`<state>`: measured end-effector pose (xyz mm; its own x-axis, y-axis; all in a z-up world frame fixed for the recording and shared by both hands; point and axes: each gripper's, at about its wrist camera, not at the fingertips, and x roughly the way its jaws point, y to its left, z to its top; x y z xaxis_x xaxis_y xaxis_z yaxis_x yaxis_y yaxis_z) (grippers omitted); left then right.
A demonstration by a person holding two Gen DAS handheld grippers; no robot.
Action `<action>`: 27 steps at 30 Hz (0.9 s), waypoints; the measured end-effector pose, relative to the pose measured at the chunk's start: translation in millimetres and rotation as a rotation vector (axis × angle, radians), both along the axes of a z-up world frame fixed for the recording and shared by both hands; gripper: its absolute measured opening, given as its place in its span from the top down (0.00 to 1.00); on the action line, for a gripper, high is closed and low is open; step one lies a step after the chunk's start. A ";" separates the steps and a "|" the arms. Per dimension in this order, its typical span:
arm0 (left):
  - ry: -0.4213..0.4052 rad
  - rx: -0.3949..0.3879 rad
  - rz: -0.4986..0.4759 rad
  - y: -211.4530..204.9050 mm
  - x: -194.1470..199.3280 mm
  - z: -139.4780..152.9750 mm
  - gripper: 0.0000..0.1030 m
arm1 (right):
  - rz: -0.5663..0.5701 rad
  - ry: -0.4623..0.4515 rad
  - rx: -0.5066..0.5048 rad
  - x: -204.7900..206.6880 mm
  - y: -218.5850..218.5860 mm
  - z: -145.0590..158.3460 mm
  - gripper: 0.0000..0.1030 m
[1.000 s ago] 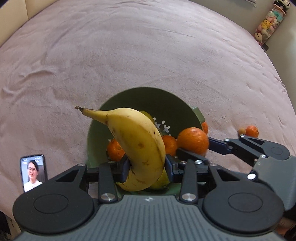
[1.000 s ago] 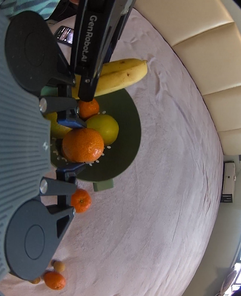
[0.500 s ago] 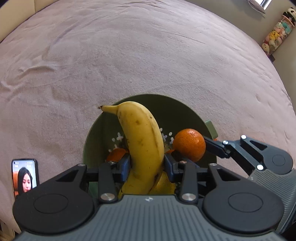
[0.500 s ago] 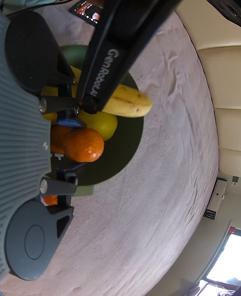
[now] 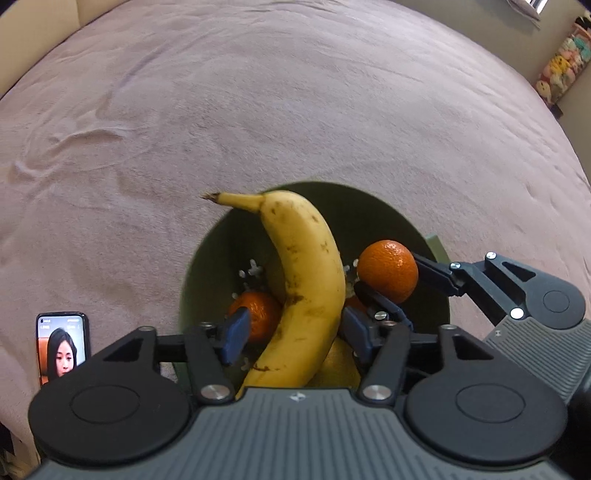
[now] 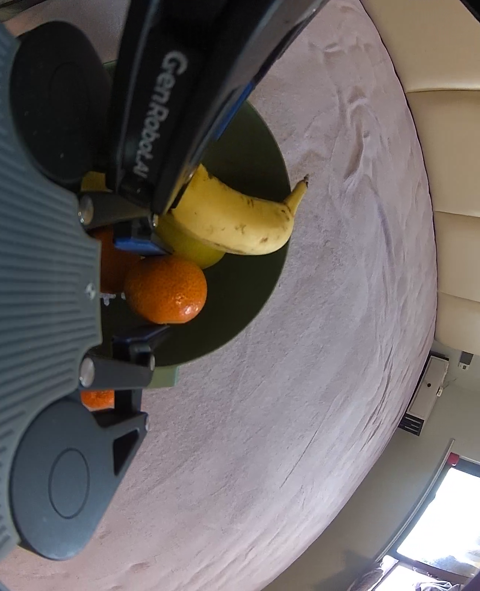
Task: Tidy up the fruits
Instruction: 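Open both tools to drop the banana and mandarin into the colander, then withdraw both open tools from the colander toward the remaining mandarins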
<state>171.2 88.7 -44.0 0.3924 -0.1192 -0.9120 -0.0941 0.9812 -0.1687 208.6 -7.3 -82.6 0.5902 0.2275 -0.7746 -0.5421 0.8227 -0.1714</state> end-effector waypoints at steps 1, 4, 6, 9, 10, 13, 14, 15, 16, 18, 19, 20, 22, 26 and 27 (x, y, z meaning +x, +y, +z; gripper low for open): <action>-0.005 -0.011 0.004 0.6 -1.0 1.6 0.24 | -0.004 -0.001 0.003 1.4 -0.5 0.7 0.64; -0.002 -0.051 0.019 3.6 -1.4 3.3 0.23 | -0.011 0.000 -0.003 6.8 1.6 -1.3 0.64; 0.003 -0.071 0.026 5.4 -1.0 3.1 0.23 | -0.016 0.007 -0.006 1.7 0.2 -1.4 0.64; 0.002 -0.070 0.029 5.0 -0.3 3.1 0.23 | -0.025 0.022 0.004 0.4 1.0 -3.9 0.63; -0.001 -0.063 0.030 4.1 -0.6 3.8 0.23 | -0.027 0.017 0.011 -0.5 1.4 -3.5 0.63; -0.011 -0.051 0.037 3.9 -2.0 6.1 0.23 | -0.014 0.000 0.022 -1.4 1.7 0.6 0.58; -0.016 -0.056 0.042 4.1 -2.6 7.3 0.23 | -0.012 -0.005 0.022 -1.9 2.0 1.9 0.56; -0.019 -0.063 0.047 4.4 -3.0 8.2 0.23 | -0.012 -0.010 0.022 -2.4 1.8 3.1 0.54; -0.023 -0.072 0.050 4.8 -3.2 9.1 0.23 | -0.012 -0.013 0.022 -3.5 2.1 5.7 0.53; -0.035 -0.086 0.053 4.8 -3.0 11.1 0.23 | -0.013 -0.018 0.024 -7.4 -0.9 9.3 0.49; -0.042 -0.089 0.052 4.3 -3.0 12.0 0.23 | -0.016 -0.023 0.023 -9.6 -2.2 11.0 0.47; -0.050 -0.089 0.049 3.0 -3.2 13.3 0.23 | -0.019 -0.029 0.022 -11.6 -3.4 13.5 0.45; -0.071 -0.088 0.044 0.1 -4.5 16.7 0.23 | -0.027 -0.035 0.030 -13.1 -7.4 20.0 0.44; -0.122 -0.099 0.032 -5.2 -7.4 25.3 0.23 | -0.070 -0.045 0.064 -20.1 -18.2 33.6 0.37; -0.135 -0.100 0.028 -6.9 -8.4 27.2 0.23 | -0.084 -0.046 0.071 -22.2 -22.0 37.0 0.36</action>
